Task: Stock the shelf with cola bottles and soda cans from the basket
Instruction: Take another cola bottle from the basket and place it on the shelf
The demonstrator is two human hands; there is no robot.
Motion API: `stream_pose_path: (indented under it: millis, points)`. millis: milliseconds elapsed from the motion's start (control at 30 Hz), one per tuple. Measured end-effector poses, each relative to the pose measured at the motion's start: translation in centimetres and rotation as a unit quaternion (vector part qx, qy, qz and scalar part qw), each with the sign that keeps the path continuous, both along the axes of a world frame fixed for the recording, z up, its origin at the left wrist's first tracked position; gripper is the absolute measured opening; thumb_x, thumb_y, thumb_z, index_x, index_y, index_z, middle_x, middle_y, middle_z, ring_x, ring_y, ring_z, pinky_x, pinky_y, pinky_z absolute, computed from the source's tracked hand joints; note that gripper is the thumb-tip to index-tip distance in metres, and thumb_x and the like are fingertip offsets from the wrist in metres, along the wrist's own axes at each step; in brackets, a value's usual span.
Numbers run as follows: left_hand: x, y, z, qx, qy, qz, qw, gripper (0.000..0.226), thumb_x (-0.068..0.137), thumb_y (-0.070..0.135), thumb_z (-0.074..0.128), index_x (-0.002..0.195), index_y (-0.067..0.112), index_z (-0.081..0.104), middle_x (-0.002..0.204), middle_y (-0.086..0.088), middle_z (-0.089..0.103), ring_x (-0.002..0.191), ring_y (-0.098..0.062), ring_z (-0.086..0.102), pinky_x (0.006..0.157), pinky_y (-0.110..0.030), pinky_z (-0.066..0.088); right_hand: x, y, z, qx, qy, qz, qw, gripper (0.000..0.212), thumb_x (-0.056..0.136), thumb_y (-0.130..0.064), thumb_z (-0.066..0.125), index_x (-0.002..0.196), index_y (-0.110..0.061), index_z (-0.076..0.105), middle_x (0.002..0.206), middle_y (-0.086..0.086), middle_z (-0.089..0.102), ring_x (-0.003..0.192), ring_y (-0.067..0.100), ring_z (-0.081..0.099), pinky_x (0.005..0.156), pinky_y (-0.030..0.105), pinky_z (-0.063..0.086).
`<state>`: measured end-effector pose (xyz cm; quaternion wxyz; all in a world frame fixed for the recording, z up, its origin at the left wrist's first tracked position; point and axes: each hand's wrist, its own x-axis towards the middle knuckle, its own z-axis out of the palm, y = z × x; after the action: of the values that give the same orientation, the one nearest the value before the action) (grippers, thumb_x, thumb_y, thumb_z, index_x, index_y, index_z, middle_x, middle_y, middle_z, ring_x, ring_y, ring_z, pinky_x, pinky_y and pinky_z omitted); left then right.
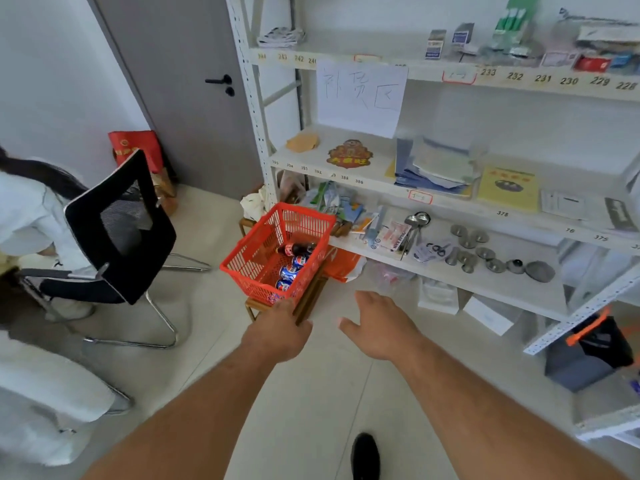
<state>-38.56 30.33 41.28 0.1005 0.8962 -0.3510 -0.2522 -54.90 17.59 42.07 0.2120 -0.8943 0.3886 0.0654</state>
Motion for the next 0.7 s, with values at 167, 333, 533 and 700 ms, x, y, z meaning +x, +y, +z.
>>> stream_pose_path:
  millis: [167, 333, 533, 700]
  points:
    - [3.9, -7.4, 0.0, -0.02, 0.04, 0.034, 0.998, 0.055, 0.084, 0.062, 0.054, 0.126, 0.027, 0.056, 0.112, 0.002, 0.067, 0.098, -0.022, 0.068, 0.082, -0.044, 0.064, 4.8, -8.9, 0.3, 0.018, 0.015, 0.021, 1.0, 0.074, 0.099, -0.06, 0.054, 0.153, -0.012, 0.04, 0.155, 0.011, 0.048, 0.141, 0.031, 0.046, 0.11, 0.044, 0.045]
    - [7.7, -11.6, -0.7, -0.021, 0.062, 0.052, 0.996, 0.05, 0.087, 0.058, 0.054, 0.125, 0.026, 0.057, 0.111, 0.002, 0.068, 0.094, -0.02, 0.07, 0.081, -0.043, 0.064, 10.4, -14.4, 0.6, 0.026, 0.009, 0.053, 0.998, 0.079, 0.098, -0.061, 0.055, 0.159, -0.015, 0.036, 0.161, 0.011, 0.043, 0.147, 0.03, 0.042, 0.116, 0.045, 0.042]
    - [14.5, -15.9, -3.4, -0.014, 0.083, 0.069, 0.994, 0.046, 0.084, 0.062, 0.052, 0.113, 0.025, 0.055, 0.109, 0.003, 0.068, 0.093, -0.02, 0.069, 0.083, -0.045, 0.062, 17.1, -19.7, -1.7, 0.025, 0.022, 0.077, 0.996, 0.072, 0.098, -0.062, 0.054, 0.151, -0.015, 0.045, 0.153, 0.009, 0.051, 0.141, 0.029, 0.048, 0.111, 0.044, 0.045]
    - [22.2, -19.6, -6.3, -0.027, 0.114, 0.083, 0.99, 0.034, 0.087, 0.059, 0.053, 0.101, 0.028, 0.056, 0.098, 0.002, 0.065, 0.092, -0.023, 0.068, 0.084, -0.041, 0.059, 25.6, -24.1, -3.9, 0.015, 0.054, 0.09, 0.994, 0.065, 0.093, -0.067, 0.053, 0.137, -0.02, 0.055, 0.137, 0.004, 0.061, 0.126, 0.026, 0.058, 0.102, 0.044, 0.052]
